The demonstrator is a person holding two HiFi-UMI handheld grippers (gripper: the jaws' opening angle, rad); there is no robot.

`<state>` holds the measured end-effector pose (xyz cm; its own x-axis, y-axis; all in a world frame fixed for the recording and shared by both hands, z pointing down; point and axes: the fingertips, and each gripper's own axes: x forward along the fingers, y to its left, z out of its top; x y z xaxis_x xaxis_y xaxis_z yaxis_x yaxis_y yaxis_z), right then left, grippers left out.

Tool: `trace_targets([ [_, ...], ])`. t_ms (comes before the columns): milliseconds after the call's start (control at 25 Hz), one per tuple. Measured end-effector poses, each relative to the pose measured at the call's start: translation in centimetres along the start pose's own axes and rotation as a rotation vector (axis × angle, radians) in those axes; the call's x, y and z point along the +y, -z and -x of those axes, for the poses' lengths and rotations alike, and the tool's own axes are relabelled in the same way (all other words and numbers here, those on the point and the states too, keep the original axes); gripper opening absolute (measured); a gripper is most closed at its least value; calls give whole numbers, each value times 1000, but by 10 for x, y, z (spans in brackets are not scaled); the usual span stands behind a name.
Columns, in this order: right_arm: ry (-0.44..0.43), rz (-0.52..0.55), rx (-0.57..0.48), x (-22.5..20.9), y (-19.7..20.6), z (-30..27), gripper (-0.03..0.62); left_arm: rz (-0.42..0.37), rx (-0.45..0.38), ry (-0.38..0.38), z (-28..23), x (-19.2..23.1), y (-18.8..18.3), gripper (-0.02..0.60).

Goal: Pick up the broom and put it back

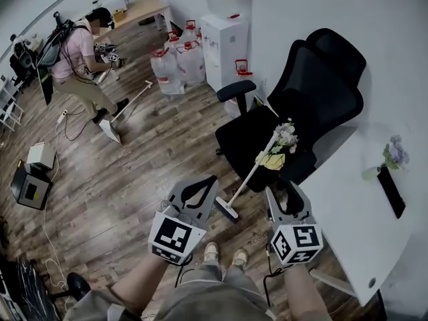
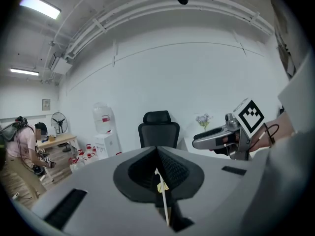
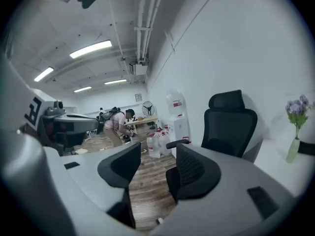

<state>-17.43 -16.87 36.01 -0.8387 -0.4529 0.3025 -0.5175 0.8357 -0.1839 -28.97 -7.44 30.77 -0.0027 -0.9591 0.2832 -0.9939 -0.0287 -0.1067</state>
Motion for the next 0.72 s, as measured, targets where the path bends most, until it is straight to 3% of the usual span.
trace_targets([
  [80, 15, 44, 2, -9, 10, -21, 230, 0, 9, -1, -16, 5, 8, 15],
  [240, 42, 34, 27, -34, 40, -64, 236, -2, 22, -11, -49, 17, 30, 15],
  [480, 96, -152, 54, -72, 97, -123, 238, 29, 41, -23, -98, 37, 74, 15],
  [720, 144, -151, 112, -96, 165, -176, 247, 89, 87, -26, -139, 49, 140, 15],
])
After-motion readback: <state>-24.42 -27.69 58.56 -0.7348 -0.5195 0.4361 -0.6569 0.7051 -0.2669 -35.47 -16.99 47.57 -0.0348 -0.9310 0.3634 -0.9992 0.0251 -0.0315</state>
